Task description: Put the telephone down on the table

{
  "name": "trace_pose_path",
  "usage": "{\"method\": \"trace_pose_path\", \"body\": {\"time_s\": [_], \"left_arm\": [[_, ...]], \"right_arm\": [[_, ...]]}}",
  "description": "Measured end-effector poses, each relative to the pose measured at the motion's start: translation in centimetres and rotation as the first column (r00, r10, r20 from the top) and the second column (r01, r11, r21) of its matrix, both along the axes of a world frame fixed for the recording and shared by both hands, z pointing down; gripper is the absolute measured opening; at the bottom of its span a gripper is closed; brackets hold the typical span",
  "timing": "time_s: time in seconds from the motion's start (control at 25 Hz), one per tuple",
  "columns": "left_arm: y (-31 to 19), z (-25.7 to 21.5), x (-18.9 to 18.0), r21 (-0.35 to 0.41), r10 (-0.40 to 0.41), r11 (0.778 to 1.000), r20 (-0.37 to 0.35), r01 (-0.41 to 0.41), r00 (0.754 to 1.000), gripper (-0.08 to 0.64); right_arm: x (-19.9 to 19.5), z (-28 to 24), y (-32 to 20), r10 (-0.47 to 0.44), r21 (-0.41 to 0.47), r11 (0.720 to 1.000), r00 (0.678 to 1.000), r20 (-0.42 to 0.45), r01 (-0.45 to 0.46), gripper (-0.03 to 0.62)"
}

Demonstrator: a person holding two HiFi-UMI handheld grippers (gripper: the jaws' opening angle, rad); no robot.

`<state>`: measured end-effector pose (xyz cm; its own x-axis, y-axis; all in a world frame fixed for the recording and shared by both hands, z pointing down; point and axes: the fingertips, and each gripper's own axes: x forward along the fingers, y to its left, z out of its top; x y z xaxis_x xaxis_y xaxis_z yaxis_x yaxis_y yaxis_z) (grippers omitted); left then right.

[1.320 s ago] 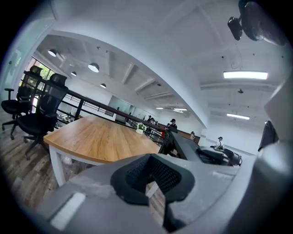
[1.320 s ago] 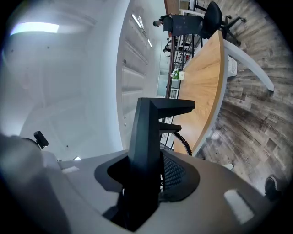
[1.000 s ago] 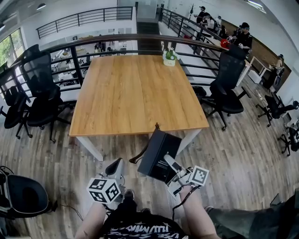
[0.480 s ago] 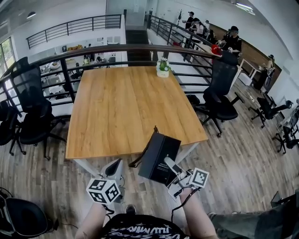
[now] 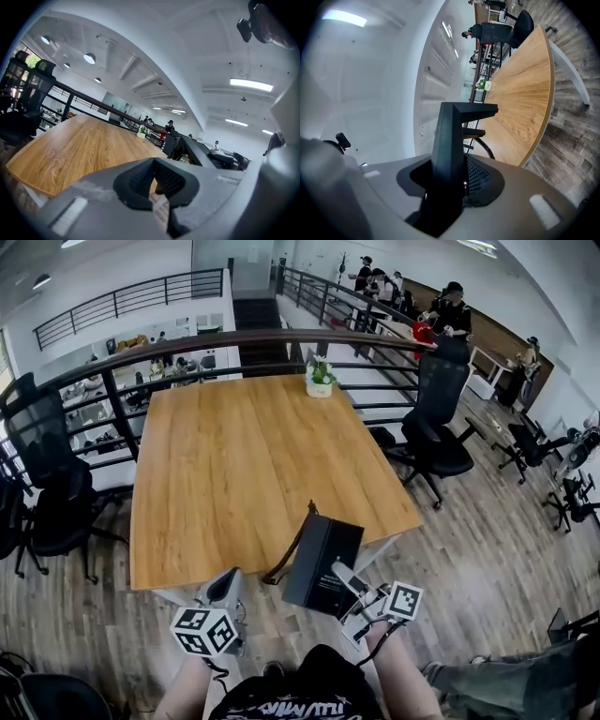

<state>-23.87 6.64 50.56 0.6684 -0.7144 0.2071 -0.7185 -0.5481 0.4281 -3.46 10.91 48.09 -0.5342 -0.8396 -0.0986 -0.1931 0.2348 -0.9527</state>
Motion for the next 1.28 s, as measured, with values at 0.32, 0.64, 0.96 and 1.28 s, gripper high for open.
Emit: {"method": "trace_pose_path", "body": {"time_s": [0.32,0.64,0.96,1.28], "left_arm": [[-3.7,0.7,3.4,-0.006,0.029,1.0,0.028,-0.028,0.999,0.003],[-10.8,1.1,8.0,-0.032,-0.008,0.999,0.05,0.01,0.999,0.003],[-18.1,1.4,13.5,-0.028,-0.052,0.998,0.062,0.053,0.997,0.002],[-23.9,-0.3,15.5,-0.042,-0.114,0.992,0.077,0.117,0.991,0.003]], "right_arm": [[3.0,1.1,-3.8,0.009,-0.016,1.0,1.0,0.023,-0.009,0.161],[8.0,1.3,-12.7,-0.029,-0.009,1.0,1.0,0.006,0.029,0.161],[14.7,1.5,-20.9,-0.047,-0.002,0.999,0.999,0.015,0.047,0.161],[17.6,-0.3,-28.5,-0.108,-0.002,0.994,0.994,-0.006,0.108,0.161]]}}
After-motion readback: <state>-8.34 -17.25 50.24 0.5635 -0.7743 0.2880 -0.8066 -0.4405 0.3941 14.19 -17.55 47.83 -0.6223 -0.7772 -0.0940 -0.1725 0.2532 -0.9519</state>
